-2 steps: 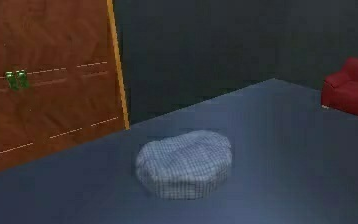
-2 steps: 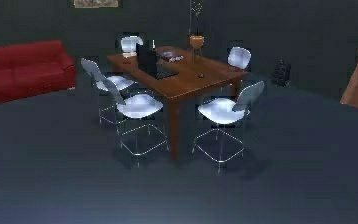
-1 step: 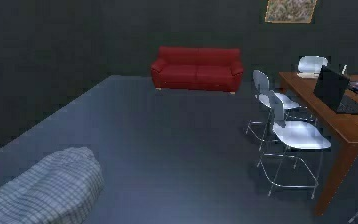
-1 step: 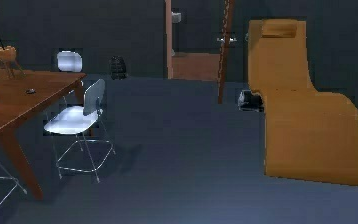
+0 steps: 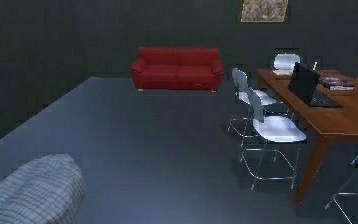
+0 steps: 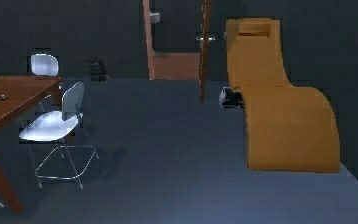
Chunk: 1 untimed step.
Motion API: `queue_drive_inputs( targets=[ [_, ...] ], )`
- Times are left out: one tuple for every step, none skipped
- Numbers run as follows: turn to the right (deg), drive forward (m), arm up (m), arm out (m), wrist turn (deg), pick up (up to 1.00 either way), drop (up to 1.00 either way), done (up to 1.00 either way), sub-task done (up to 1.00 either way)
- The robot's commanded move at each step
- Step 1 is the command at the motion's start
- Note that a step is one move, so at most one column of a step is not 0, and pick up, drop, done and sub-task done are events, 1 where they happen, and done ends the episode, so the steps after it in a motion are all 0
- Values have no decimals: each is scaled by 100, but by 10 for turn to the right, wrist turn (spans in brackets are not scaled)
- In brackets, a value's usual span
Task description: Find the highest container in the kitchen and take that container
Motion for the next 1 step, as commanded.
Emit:
queue_drive_inputs(
  targets=[
    [30, 0, 0, 0, 0, 0, 0, 0, 0]
  ],
)
